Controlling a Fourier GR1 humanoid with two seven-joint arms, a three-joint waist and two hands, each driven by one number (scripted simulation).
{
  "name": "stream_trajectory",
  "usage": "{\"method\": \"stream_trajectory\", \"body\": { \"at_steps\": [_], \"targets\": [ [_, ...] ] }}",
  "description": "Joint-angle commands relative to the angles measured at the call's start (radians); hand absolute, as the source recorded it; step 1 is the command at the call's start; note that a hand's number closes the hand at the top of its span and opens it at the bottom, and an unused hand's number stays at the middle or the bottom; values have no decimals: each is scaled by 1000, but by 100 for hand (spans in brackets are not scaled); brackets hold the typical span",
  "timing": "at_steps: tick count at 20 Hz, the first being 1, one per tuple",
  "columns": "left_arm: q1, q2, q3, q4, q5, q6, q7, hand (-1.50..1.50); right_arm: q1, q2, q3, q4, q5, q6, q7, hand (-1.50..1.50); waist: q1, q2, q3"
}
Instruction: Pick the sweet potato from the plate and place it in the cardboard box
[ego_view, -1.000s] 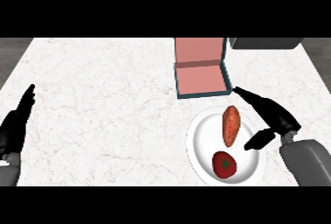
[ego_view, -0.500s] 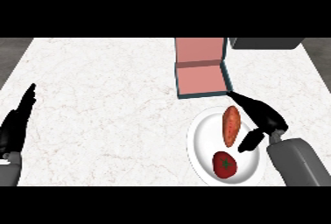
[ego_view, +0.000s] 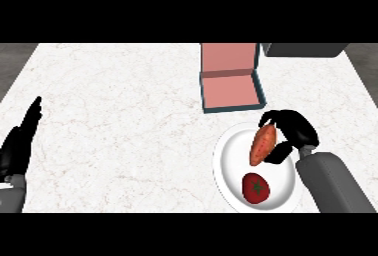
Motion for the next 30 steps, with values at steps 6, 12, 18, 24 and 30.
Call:
{"method": "stream_trajectory", "body": {
  "at_steps": [6,12,18,24,30],
  "targets": [
    [16,-31,-3,-17,-33,21,14,0,72,30,-34,-103,106,-159,187,150,-22,-3,3],
    [51,6,37,-43,-8,-2,22,0,216,63,-92,-260,186,-205,545,150,-43,-12,2],
    [49,-12,44,-6,-12,10,-24,0,327,6,-32,-677,332,-105,733,150,-41,-9,1],
    [-13,-8,38,23,-12,-14,-11,0,206,4,55,-878,438,-34,760,150,-17,-1,3],
    [-51,-26,26,68,-44,-13,-21,0,34,60,18,-784,348,24,704,150,-4,4,4]
  ]
}}
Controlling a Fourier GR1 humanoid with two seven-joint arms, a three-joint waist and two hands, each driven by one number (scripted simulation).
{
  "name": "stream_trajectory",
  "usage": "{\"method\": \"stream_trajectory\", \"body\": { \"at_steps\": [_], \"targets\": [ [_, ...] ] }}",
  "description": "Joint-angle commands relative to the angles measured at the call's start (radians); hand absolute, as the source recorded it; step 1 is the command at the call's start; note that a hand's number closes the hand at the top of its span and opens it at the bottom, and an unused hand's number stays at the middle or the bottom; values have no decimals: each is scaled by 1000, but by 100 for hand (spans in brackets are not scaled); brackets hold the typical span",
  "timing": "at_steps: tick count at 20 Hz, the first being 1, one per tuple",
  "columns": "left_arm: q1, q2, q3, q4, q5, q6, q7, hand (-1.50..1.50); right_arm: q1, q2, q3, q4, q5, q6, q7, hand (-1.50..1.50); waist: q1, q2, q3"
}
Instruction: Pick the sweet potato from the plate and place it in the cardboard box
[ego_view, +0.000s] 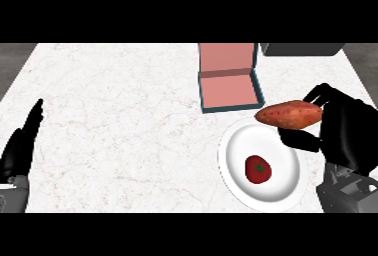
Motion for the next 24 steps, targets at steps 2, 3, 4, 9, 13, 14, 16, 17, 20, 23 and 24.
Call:
{"method": "stream_trajectory", "body": {
  "at_steps": [2,3,4,9,13,14,16,17,20,23,24],
  "targets": [
    [26,19,31,47,22,-36,-75,0,-210,65,-47,84,-62,36,5,150,15,4,0],
    [6,8,13,-19,16,-31,-8,0,-262,101,-40,137,-52,12,20,150,20,4,1],
    [12,-28,-21,-41,-23,9,6,0,-300,122,-48,148,-56,29,47,150,18,3,1],
    [-31,-9,-7,-36,-7,-29,52,0,-463,179,-118,399,-64,-134,23,150,21,5,1],
    [-52,10,31,67,4,-34,-43,0,-627,179,-234,610,-137,-208,-14,150,25,10,0],
    [-19,14,24,12,1,-40,-22,0,-622,173,-273,666,-164,-268,-53,150,32,10,1],
    [-38,-3,-1,-29,-10,-40,32,0,-674,160,-310,812,-178,-306,-84,150,35,11,2],
    [-30,1,16,32,-9,-35,-22,0,-735,151,-329,871,-185,-322,-93,150,35,13,1],
    [-75,-19,-5,36,-23,-25,-8,0,-824,155,-369,1055,-194,-407,-129,150,49,21,1],
    [-100,-10,1,32,-24,-28,16,0,-866,119,-419,1212,-222,-477,-212,150,52,23,1],
    [-47,-25,4,45,-7,-39,-33,0,-916,100,-426,1250,-221,-448,-191,150,50,19,1]
  ]
}}
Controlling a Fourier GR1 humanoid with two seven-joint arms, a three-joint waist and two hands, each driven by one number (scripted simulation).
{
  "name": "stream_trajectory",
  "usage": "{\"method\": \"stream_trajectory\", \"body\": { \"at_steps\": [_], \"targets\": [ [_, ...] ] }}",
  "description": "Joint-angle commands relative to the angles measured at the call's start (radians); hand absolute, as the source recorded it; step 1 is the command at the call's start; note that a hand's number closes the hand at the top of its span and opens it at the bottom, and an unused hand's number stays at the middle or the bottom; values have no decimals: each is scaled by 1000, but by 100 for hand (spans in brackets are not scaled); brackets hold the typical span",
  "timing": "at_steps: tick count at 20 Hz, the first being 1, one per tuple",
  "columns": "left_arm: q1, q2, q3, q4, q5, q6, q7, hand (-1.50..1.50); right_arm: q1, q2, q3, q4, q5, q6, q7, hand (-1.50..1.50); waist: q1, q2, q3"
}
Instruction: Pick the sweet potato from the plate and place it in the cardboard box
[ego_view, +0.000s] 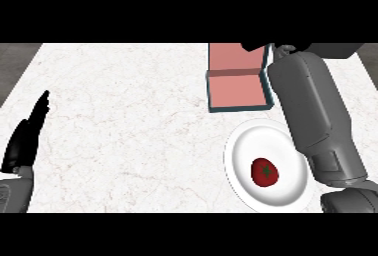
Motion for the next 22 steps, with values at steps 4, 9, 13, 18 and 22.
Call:
{"method": "stream_trajectory", "body": {
  "at_steps": [4,9,13,18,22],
  "targets": [
    [10,-26,-26,-17,-20,9,-7,0,-91,-55,-61,343,19,-140,-77,150,28,13,0],
    [-14,4,-7,-43,3,-21,7,0,-97,-52,-174,426,-76,-222,-69,-150,49,22,2],
    [-40,-26,-28,-31,-22,8,38,0,-125,-55,-211,488,-112,-240,-120,-150,45,23,2],
    [-4,-34,-26,-36,-12,0,3,0,-135,-62,-227,491,-127,-332,-237,-150,49,22,2],
    [-72,-36,-40,-46,-29,5,73,0,-115,-55,-263,462,-167,-439,-354,-150,35,24,3]
  ]
}}
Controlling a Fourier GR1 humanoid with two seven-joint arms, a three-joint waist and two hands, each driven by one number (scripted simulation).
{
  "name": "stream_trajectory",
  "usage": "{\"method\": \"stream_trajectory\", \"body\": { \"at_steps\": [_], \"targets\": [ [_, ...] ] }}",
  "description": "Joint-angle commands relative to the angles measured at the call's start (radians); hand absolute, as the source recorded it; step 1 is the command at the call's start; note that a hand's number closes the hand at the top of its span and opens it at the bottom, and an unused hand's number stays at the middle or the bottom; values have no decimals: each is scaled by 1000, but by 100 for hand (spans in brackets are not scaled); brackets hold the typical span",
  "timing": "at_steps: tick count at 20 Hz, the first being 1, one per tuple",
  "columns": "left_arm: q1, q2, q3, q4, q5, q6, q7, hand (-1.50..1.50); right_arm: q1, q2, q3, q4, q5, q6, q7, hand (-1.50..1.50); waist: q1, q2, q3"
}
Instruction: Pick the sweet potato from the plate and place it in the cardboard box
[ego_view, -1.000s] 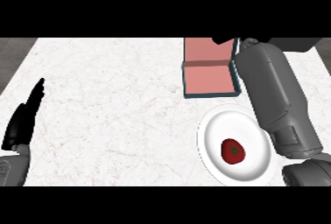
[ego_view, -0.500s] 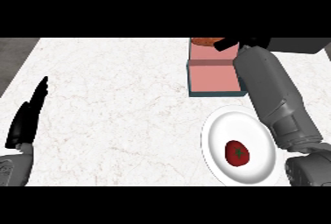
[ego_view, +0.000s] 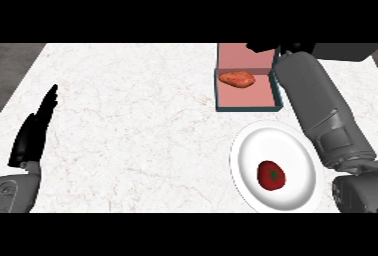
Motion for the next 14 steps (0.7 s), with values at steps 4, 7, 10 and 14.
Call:
{"method": "stream_trajectory", "body": {
  "at_steps": [4,7,10,14],
  "targets": [
    [19,-11,3,19,-8,12,-10,0,21,11,-88,-58,-106,-180,-180,-150,-25,-11,0],
    [45,25,36,-13,11,-4,-2,0,61,-8,-139,-98,-189,-176,-296,-150,-36,-19,0],
    [36,0,26,22,-15,27,-13,0,73,-33,-171,-123,-269,-106,-376,-150,-57,-24,-1],
    [99,30,61,-29,14,-7,5,0,181,2,-144,-261,-318,-52,-364,-150,-90,-44,-2]
  ]
}}
